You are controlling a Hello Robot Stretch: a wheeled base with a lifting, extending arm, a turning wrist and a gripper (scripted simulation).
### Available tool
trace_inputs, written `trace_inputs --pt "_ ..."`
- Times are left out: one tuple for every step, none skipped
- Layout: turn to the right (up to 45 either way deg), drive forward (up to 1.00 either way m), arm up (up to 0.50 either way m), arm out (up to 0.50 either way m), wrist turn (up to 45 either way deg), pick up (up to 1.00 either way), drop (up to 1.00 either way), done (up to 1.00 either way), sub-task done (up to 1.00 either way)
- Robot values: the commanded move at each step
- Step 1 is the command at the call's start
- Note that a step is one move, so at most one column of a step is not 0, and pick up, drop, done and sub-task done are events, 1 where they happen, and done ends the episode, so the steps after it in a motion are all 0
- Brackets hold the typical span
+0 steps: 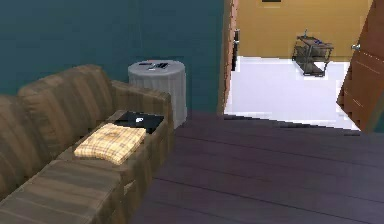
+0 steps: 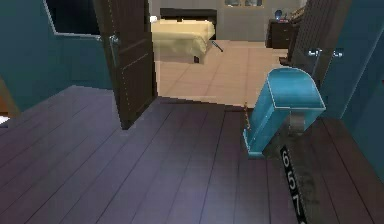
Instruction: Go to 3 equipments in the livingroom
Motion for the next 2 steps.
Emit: trace_inputs --pt "9.0 0.0 0.0 0.0 0.0 0.0 0.0 0.0 0.0" --pt "0.0 1.0 0.0 0.0 0.0 0.0 0.0 0.0 0.0"
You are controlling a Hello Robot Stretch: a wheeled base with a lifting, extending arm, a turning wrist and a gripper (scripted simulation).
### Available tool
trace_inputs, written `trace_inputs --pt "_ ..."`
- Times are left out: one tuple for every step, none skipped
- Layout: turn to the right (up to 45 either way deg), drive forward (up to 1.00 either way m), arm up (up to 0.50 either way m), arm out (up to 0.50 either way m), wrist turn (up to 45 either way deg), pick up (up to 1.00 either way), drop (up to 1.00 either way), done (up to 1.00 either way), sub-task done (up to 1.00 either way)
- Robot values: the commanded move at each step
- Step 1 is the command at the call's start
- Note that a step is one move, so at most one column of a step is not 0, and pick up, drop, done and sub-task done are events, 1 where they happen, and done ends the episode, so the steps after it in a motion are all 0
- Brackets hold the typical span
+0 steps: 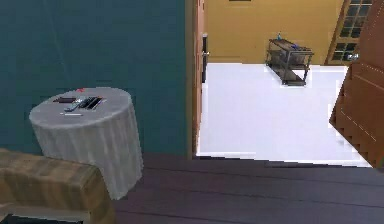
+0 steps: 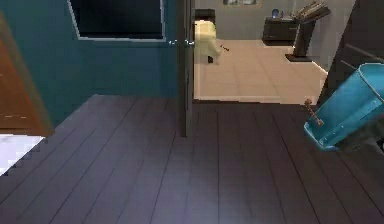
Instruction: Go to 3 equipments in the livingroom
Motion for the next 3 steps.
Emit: trace_inputs --pt "0.0 0.8 0.0 0.0 0.0 0.0 0.0 0.0 0.0" --pt "-45.0 0.0 0.0 0.0 0.0 0.0 0.0 0.0 0.0" --pt "0.0 0.0 0.0 0.0 0.0 0.0 0.0 1.0 0.0"
